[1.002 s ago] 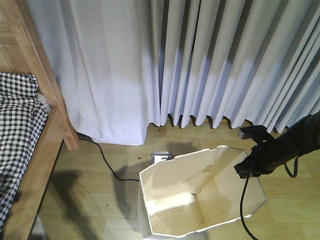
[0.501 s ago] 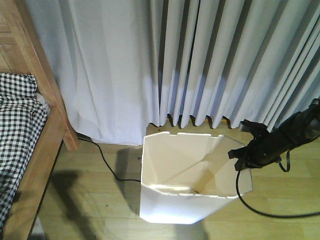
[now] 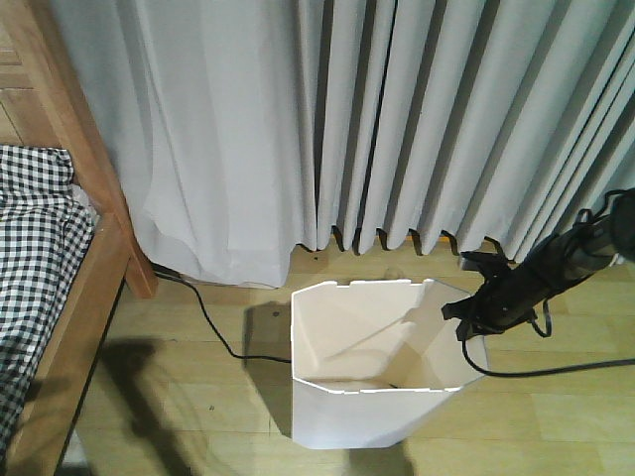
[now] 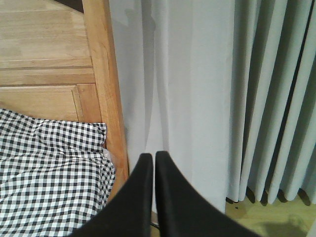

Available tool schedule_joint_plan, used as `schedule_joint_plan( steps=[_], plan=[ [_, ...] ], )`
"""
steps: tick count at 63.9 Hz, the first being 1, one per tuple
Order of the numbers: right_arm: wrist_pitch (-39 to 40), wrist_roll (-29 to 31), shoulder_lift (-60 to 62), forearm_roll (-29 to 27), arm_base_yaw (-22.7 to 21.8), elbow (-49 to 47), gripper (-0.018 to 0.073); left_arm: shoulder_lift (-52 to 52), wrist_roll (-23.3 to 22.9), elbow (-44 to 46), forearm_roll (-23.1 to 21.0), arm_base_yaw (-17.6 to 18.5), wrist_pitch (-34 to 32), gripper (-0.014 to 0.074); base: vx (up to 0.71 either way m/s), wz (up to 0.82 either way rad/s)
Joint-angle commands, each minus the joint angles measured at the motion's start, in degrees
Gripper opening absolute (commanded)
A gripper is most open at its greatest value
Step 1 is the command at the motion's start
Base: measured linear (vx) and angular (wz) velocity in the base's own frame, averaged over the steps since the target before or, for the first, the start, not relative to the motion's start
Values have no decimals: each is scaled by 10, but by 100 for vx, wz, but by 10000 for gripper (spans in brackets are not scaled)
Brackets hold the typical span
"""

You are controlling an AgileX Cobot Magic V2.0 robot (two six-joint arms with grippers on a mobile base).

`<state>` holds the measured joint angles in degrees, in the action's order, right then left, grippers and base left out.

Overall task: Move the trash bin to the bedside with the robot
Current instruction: 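Set the bin down on the floor beside the bed with the right gripper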

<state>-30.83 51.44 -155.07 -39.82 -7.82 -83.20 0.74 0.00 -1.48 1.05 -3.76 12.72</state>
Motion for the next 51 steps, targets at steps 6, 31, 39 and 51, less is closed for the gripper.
schedule_joint_plan(
  steps=[6,31,39,51],
  plan=[
    [-82,-45,-9,8,-1,-84,8,8,0,-11,-2,-1,-40,-6,0,0],
    [-114,-122,-128,70,0,-238,15,8,0,-11,-2,-1,-40,-6,0,0],
    [-116,-122,-154,72,0,-265,18,8,0,-11,-2,-1,-40,-6,0,0],
    [-99,-133,-186,59,0,-296,27,8,0,-11,-2,-1,-40,-6,0,0]
  ],
)
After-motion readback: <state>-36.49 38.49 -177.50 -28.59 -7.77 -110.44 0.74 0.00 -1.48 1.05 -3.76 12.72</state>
